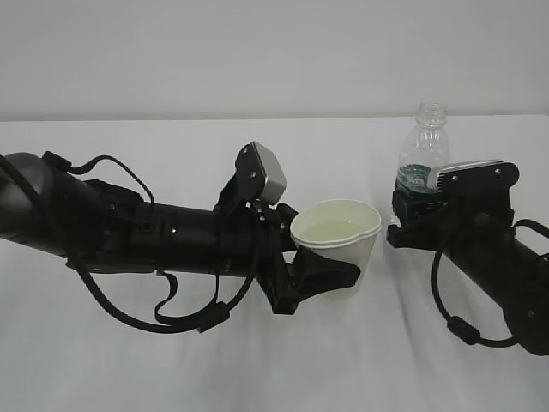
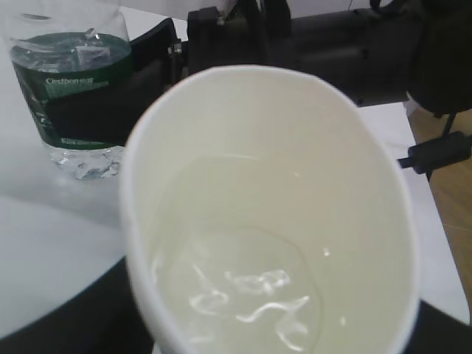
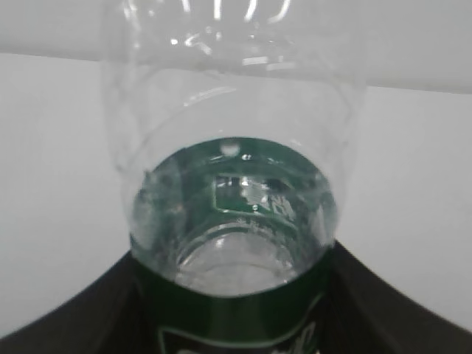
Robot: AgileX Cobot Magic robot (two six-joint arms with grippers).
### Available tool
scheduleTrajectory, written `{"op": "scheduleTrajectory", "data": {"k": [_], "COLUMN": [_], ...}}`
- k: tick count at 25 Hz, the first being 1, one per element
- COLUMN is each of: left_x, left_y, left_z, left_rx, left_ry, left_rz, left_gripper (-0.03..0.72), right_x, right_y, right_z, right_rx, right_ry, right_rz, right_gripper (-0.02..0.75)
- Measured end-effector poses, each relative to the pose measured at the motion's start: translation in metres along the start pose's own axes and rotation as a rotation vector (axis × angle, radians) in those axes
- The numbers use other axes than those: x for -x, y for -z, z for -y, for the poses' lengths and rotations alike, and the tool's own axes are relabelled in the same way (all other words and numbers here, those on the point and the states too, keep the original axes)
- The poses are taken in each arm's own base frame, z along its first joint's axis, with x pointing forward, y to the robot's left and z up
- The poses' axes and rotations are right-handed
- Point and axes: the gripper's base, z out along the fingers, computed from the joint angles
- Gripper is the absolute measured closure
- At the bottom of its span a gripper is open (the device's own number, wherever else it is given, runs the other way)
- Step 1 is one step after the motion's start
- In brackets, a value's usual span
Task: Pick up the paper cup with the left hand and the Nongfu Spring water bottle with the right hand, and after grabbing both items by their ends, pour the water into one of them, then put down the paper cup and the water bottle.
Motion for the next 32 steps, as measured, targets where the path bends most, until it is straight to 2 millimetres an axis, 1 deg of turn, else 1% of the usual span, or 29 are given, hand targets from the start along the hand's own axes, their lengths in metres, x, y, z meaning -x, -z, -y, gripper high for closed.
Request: {"op": "scheduleTrajectory", "data": {"k": [4, 7, 11, 14, 18, 25, 27, 32], "left_x": [0.0, 0.0, 0.0, 0.0, 0.0, 0.0, 0.0, 0.0], "left_y": [0.0, 0.0, 0.0, 0.0, 0.0, 0.0, 0.0, 0.0], "left_z": [0.0, 0.0, 0.0, 0.0, 0.0, 0.0, 0.0, 0.0], "left_rx": [0.0, 0.0, 0.0, 0.0, 0.0, -0.001, -0.001, -0.001], "left_ry": [0.0, 0.0, 0.0, 0.0, 0.0, -0.001, -0.001, -0.001], "left_rz": [0.0, 0.0, 0.0, 0.0, 0.0, -0.001, -0.001, -0.001], "left_gripper": [0.236, 0.236, 0.236, 0.236, 0.236, 0.236, 0.236, 0.236], "right_x": [-0.005, -0.008, -0.006, -0.009, -0.017, -0.018, -0.018, -0.018], "right_y": [-0.01, -0.013, -0.018, -0.023, -0.024, -0.026, -0.026, -0.026], "right_z": [0.0, 0.001, 0.001, 0.001, 0.001, 0.001, 0.001, 0.001], "right_rx": [-0.008, -0.016, -0.024, -0.024, -0.026, -0.026, -0.026, -0.026], "right_ry": [-0.041, -0.054, -0.061, -0.065, -0.077, -0.1, -0.111, -0.118], "right_rz": [-0.003, -0.008, 0.004, 0.0, -0.015, -0.006, -0.006, -0.006], "right_gripper": [0.318, 0.318, 0.319, 0.318, 0.319, 0.317, 0.288, 0.148]}}
